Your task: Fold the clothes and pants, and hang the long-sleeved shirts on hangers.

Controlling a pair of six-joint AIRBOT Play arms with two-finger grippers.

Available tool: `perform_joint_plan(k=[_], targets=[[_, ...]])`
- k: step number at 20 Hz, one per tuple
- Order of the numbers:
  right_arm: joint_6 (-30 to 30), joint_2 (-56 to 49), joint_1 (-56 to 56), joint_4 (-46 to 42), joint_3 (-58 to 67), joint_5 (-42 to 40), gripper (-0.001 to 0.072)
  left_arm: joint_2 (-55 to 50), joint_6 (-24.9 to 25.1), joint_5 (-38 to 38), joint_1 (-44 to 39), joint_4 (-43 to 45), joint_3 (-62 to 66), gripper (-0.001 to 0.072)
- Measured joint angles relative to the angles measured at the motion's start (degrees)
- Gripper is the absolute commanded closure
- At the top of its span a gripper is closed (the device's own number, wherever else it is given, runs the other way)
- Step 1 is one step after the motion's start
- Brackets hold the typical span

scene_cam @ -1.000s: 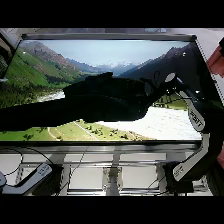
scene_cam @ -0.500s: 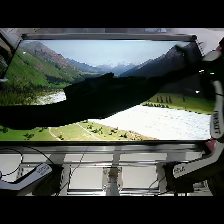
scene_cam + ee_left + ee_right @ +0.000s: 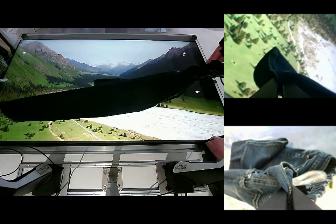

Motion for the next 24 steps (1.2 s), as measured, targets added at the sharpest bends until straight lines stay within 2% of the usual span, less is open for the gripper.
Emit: perform_joint_plan(k=[3, 6, 10, 14, 17, 20, 24], targets=[[0.98, 0.04, -1.20, -0.04, -0.37, 1.33, 0.0685, -1.07, 0.07, 0.87, 0.00, -3.93, 0.00, 0.0679], [2.89, -0.35, -0.22, -0.50, -1.53, 1.62, 0.0686, -3.48, 1.38, 1.70, -0.04, -13.99, 0.00, 0.0678], [7.76, -0.59, 3.91, 0.74, -2.25, -8.83, 0.0686, -7.41, 4.26, 4.22, -2.21, -33.77, 0.92, 0.0678], [10.12, -0.63, 5.86, 5.18, 0.61, -19.26, 0.0686, -10.99, 5.73, 5.86, -5.51, -43.30, 8.52, 0.0678], [10.69, -0.63, 4.44, 6.21, 5.31, -19.61, 0.0686, -12.24, 7.56, 5.07, -6.10, -45.16, 15.50, 0.0678], [10.93, -0.66, 2.03, 3.61, 8.24, -13.29, 0.0685, -12.72, 9.05, 2.47, -5.84, -43.10, 19.10, 0.0678], [10.97, -0.74, 0.28, -9.07, 6.34, -1.05, 0.0685, -12.96, 11.67, -5.14, -6.03, -30.08, 20.09, 0.0678]])
